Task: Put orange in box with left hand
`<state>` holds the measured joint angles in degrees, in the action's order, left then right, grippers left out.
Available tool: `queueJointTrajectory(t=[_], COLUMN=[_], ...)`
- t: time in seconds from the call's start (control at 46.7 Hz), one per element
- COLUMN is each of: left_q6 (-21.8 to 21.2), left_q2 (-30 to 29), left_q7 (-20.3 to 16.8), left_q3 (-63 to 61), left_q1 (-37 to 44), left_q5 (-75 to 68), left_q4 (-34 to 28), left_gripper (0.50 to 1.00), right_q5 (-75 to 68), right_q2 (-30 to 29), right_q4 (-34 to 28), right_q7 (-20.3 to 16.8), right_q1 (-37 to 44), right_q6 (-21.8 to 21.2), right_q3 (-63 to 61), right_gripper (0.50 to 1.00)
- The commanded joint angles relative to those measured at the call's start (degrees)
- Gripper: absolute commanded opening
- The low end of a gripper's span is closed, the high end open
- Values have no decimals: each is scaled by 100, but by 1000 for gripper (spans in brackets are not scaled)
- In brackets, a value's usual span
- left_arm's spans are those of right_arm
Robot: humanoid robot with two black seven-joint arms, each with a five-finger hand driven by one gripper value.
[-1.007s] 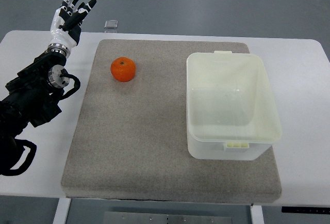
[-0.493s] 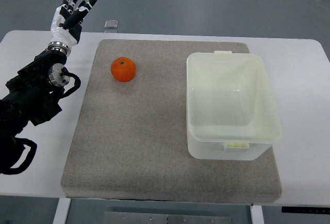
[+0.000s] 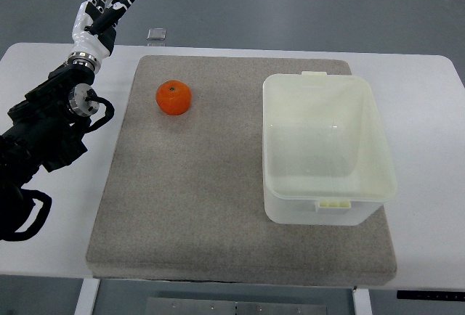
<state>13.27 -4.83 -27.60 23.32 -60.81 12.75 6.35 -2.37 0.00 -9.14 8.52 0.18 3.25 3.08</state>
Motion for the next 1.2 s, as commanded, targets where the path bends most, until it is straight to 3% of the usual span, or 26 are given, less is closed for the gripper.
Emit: queueJointTrajectory(t=[0.0,0.3,0.471,0.792,1.178], left_q6=[-17,18,35,246,1512], left_q2=[0,-53,-167,-299,-861], left_q7=[0,9,53,114,114], left_q3=[-3,-21,-196,-2041,-4107], left_q1=[8,-1,25,-282,-1117], left_q5=[-1,-36,-36,-88,-747], left_q4=[-2,16,323,473,464], left_gripper=[994,994,994,994,994], right_q5=[0,0,0,0,0], right_q2=[0,0,0,0,0], right_q4=[0,0,0,0,0], right_q7=[0,0,0,0,0], right_q1=[0,0,0,0,0], right_q6=[0,0,0,0,0], right_q3=[0,0,0,0,0], right_gripper=[926,926,926,926,926])
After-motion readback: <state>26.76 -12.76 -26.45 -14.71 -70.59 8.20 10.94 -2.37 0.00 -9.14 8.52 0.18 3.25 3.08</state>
